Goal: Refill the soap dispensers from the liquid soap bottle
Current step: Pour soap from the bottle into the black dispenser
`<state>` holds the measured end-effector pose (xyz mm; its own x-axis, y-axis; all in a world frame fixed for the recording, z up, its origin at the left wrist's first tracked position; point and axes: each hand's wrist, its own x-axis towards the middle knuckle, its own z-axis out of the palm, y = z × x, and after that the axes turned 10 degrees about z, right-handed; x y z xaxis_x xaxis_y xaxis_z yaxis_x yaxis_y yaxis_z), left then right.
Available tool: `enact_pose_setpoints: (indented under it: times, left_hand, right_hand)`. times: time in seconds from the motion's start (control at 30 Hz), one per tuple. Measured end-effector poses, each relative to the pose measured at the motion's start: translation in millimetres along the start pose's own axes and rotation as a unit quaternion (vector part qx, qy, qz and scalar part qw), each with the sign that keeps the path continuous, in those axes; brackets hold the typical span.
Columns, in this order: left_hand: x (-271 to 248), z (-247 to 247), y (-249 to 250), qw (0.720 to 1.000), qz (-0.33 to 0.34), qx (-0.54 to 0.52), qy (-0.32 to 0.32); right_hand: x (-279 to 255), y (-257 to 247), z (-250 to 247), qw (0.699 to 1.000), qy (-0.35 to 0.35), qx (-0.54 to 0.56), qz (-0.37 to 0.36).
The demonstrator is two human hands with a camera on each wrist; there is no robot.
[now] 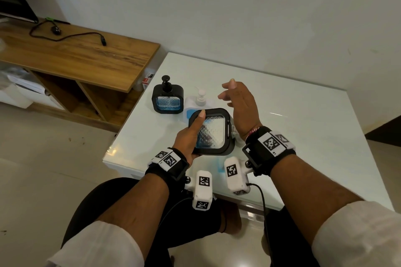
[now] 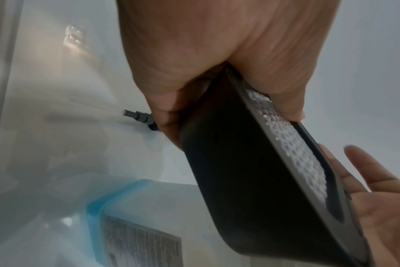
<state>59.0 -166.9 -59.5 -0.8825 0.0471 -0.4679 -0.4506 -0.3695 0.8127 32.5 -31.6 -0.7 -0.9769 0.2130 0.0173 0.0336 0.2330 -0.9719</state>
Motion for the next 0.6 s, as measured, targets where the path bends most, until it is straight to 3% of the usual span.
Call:
enact_pose_setpoints:
  times: [0.6]
  left_hand:
    - [-0.4, 2.6, -0.9, 1.000, 0.003, 0.000, 0.010]
  right_hand:
    - [-1.9, 4.7, -2.1, 0.999, -0.011, -0.045, -0.009]
